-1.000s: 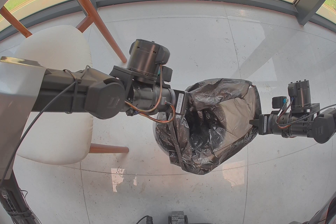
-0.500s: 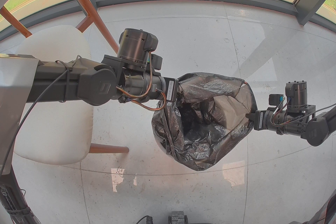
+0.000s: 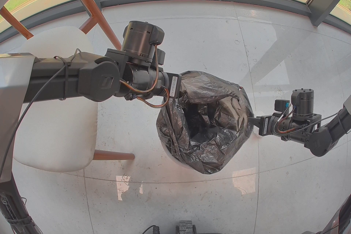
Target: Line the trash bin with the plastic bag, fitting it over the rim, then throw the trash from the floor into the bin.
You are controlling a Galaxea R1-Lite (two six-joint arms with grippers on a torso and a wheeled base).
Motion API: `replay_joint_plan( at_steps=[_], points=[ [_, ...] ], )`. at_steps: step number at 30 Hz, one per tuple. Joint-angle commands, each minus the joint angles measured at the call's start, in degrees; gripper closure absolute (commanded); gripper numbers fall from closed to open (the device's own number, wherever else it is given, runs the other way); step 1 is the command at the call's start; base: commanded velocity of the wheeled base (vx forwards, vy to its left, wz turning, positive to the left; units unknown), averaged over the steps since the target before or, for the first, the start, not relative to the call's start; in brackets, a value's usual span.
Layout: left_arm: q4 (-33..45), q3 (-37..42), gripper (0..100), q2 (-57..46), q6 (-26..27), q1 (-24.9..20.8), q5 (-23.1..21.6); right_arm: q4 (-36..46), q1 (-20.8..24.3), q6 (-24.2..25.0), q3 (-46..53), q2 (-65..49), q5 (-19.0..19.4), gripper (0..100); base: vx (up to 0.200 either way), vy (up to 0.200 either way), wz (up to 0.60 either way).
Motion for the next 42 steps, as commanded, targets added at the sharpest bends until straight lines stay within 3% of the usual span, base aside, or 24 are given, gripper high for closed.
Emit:
replay_joint_plan(
  at_steps=[1,7,19,20,29,34,42],
  points=[
    [0.21,-0.07,100,-0.13,-0.03,-0.06,0.06,0.22,0.16,0.21,0.22,-1.01,0.37,0,0.000,0.000,0.00],
    [1.53,1.07,100,-0.13,-0.03,0.20,1.03,0.92,0.86,1.09,4.53,-6.28,3.44,0,0.000,0.000,0.00],
    [4.78,1.16,100,-0.13,0.14,2.31,4.10,0.57,0.69,1.36,8.40,-8.65,3.44,0,0.000,0.000,0.00],
    [6.19,1.07,0,-0.22,0.14,2.40,4.10,0.57,0.78,1.36,8.48,-8.74,3.36,0,0.000,0.000,0.00],
    [9.26,1.60,0,-3.47,0.58,2.40,3.49,0.66,1.30,1.36,8.75,-8.48,3.18,0,0.000,0.000,0.00],
    [18.76,6.70,0,-8.48,0.14,-1.29,2.34,0.66,1.30,1.36,9.10,-8.48,3.09,0,0.000,0.000,0.00],
    [10.76,17.33,0,-7.87,0.06,-4.98,1.20,0.66,1.30,1.27,9.19,-8.56,3.01,0,0.000,0.000,0.00]
  ],
)
